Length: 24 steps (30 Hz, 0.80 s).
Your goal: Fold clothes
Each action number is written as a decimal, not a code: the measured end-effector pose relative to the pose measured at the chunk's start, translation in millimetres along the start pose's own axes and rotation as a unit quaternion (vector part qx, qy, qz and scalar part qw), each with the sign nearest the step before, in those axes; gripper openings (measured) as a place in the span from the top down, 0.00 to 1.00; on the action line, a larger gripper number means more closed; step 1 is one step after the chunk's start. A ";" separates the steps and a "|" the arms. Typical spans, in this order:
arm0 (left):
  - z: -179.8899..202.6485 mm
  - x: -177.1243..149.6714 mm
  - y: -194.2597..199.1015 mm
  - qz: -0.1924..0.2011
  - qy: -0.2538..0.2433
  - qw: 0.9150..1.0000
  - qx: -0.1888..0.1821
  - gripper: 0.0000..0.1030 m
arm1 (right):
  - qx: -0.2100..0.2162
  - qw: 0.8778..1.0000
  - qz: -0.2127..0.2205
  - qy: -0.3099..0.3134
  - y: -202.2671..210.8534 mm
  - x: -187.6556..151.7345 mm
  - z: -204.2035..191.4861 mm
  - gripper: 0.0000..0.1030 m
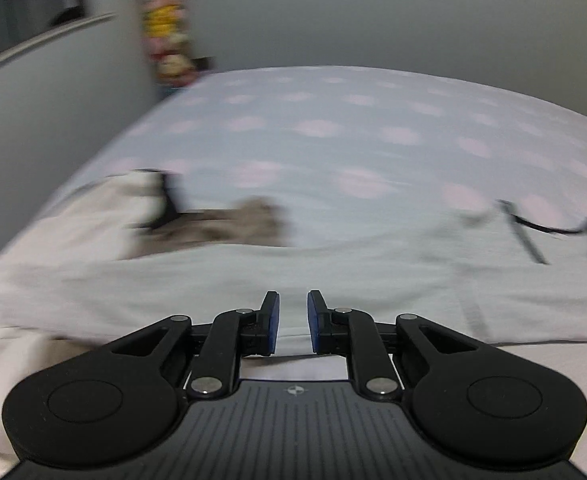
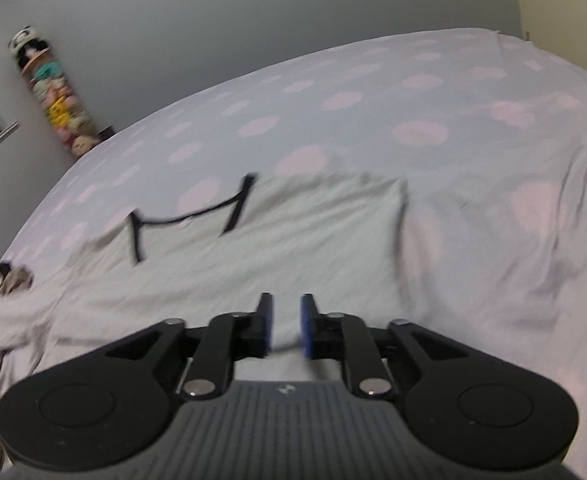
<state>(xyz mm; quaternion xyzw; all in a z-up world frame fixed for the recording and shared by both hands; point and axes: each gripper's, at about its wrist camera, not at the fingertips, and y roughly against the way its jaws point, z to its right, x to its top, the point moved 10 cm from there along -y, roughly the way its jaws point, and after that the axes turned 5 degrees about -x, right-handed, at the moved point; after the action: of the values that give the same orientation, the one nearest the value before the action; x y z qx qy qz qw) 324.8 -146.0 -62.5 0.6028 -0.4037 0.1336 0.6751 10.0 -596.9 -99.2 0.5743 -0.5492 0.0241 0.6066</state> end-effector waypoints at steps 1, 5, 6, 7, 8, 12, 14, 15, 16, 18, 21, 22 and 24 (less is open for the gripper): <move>-24.1 2.9 6.7 0.003 0.010 1.000 0.021 0.83 | 0.003 1.000 -0.001 0.005 2.0 -6.1 -6.8 0.71; -115.2 14.5 26.5 0.012 0.079 0.992 0.093 0.65 | -0.001 0.999 0.019 0.035 7.8 -24.6 -27.9 0.71; -136.7 15.6 28.9 0.013 0.105 0.989 0.104 0.59 | -0.009 0.999 0.029 0.044 8.1 -26.8 -29.9 0.71; -155.0 15.0 29.6 0.011 0.127 0.986 0.112 0.56 | -0.015 0.997 0.041 0.057 8.9 -27.7 -32.6 0.71; -173.5 13.7 28.8 0.008 0.150 0.981 0.120 0.56 | -0.019 0.996 0.052 0.072 9.1 -27.7 -36.0 0.71; -215.6 2.5 13.5 -0.022 0.224 0.967 0.118 0.56 | -0.017 0.993 0.074 0.093 7.1 -24.9 -42.4 0.71; -223.5 -4.6 2.4 -0.042 0.250 0.961 0.114 0.56 | -0.018 0.991 0.080 0.104 4.6 -25.6 -45.1 0.71; -225.8 -7.8 -1.9 -0.047 0.261 0.958 0.112 0.56 | -0.019 0.991 0.081 0.109 3.4 -26.6 -46.5 0.71; -226.4 -11.3 -4.4 -0.050 0.268 0.956 0.110 0.58 | -0.018 0.990 0.082 0.114 2.8 -27.8 -48.2 0.71; -223.8 -14.2 -4.7 -0.047 0.270 0.956 0.108 0.66 | -0.015 0.989 0.084 0.121 1.6 -29.1 -50.5 0.71; -218.9 -15.0 -3.6 -0.039 0.266 0.957 0.106 0.85 | -0.021 0.986 0.089 0.137 -1.0 -29.3 -53.3 0.71; -217.2 -15.3 -3.3 -0.036 0.264 0.958 0.106 0.92 | -0.022 0.985 0.092 0.142 -1.5 -29.3 -53.9 0.71; -211.6 -5.7 1.3 -0.020 0.254 0.961 0.105 0.96 | -0.023 0.984 0.095 0.146 -2.1 -28.5 -54.5 0.71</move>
<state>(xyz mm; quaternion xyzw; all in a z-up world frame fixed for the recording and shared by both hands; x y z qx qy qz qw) 401.5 51.1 -54.5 0.6244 -0.1905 0.3103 0.6911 35.0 -541.1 -106.1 0.4956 -0.5072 0.1530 0.6883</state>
